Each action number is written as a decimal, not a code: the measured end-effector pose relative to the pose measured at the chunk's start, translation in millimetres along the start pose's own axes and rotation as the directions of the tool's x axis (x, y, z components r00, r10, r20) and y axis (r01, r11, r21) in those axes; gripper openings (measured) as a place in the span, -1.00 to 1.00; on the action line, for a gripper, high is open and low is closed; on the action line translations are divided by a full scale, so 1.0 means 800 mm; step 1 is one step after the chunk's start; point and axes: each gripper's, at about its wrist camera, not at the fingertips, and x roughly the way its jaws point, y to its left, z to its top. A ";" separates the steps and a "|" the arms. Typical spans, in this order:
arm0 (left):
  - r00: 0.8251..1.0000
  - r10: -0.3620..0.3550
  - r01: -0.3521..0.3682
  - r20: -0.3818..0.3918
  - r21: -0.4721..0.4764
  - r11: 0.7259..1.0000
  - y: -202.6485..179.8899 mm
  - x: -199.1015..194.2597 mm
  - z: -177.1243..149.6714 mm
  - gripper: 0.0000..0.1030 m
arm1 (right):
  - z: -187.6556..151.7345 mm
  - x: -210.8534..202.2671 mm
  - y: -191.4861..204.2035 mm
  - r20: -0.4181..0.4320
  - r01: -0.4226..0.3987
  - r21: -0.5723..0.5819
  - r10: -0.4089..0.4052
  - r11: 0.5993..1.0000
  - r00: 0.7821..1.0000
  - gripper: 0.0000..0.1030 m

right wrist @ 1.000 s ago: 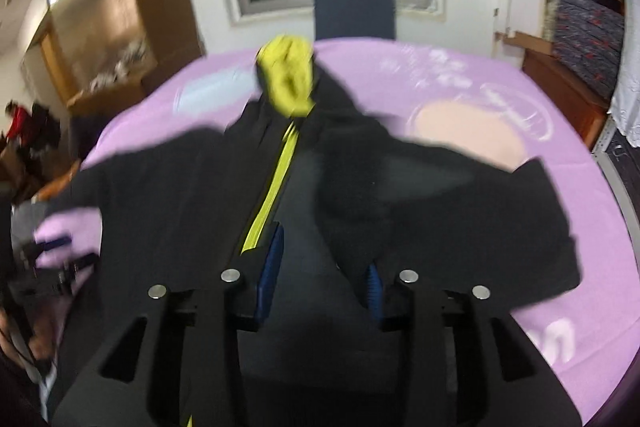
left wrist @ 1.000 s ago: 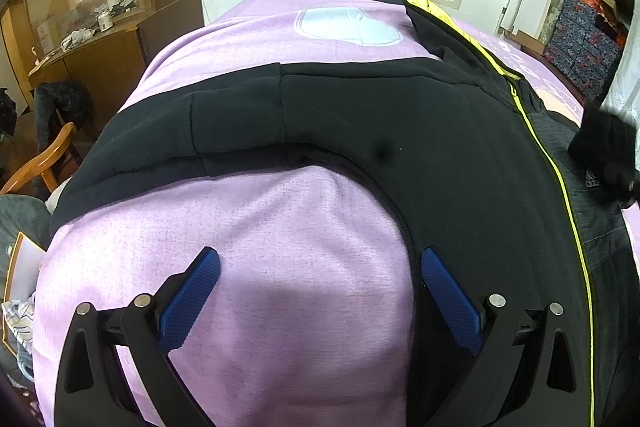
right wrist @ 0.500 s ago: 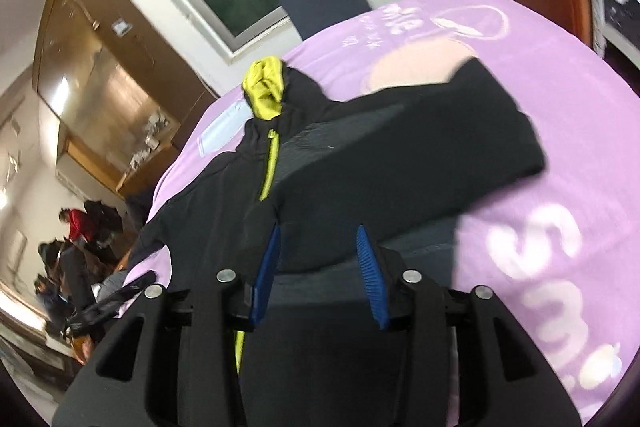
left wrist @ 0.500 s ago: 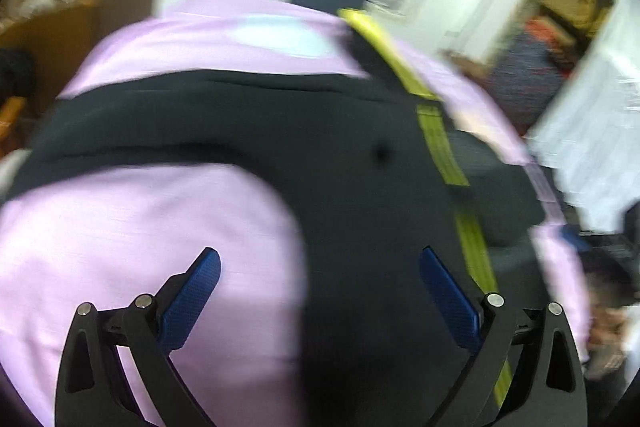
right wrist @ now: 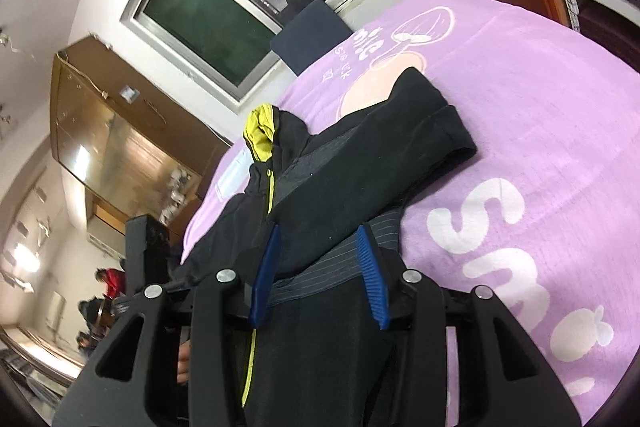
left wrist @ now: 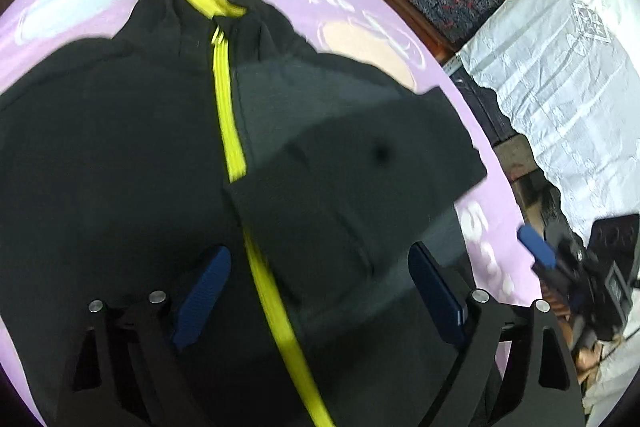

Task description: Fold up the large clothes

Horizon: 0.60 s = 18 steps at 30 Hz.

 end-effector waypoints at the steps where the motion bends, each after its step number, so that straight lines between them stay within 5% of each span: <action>1: 1.000 -0.006 0.006 0.007 -0.002 1.000 0.000 0.001 0.004 0.71 | 0.000 -0.002 -0.003 0.004 -0.007 0.008 0.007 1.000 1.000 -0.22; 5: 0.999 -0.031 0.031 0.024 -0.023 0.999 -0.001 0.006 0.018 0.19 | 0.005 0.004 -0.017 -0.003 -0.007 0.034 0.007 0.999 1.000 -0.22; 6: 0.999 -0.025 0.026 0.034 -0.009 1.000 -0.001 0.006 0.021 -0.11 | 0.008 0.008 -0.019 -0.010 0.006 0.040 -0.006 0.999 1.000 -0.22; 7: 0.999 -0.029 0.029 0.036 -0.001 1.000 -0.002 0.006 0.024 -0.70 | 0.012 0.010 -0.023 -0.015 0.019 0.046 -0.018 0.999 1.000 -0.22; 8: 0.999 -0.045 0.045 0.031 -0.001 0.999 -0.002 0.005 0.026 -0.81 | 0.018 0.014 -0.026 -0.020 0.032 0.051 -0.031 0.998 0.999 -0.22; 10: 0.997 -0.055 0.055 0.049 0.001 0.998 -0.002 -0.003 0.030 -0.81 | 0.030 0.020 -0.030 -0.026 0.052 0.052 -0.051 0.997 0.998 -0.24; 15: 0.990 0.043 -0.052 0.134 0.061 0.997 -0.007 -0.028 0.062 -0.82 | 0.055 0.043 -0.034 -0.059 0.092 0.054 -0.089 0.994 0.994 -0.35; 18: 0.990 0.071 -0.079 0.121 0.058 0.995 0.006 -0.028 0.074 -0.81 | 0.060 0.061 -0.028 -0.078 0.110 0.026 -0.107 0.994 0.991 -0.38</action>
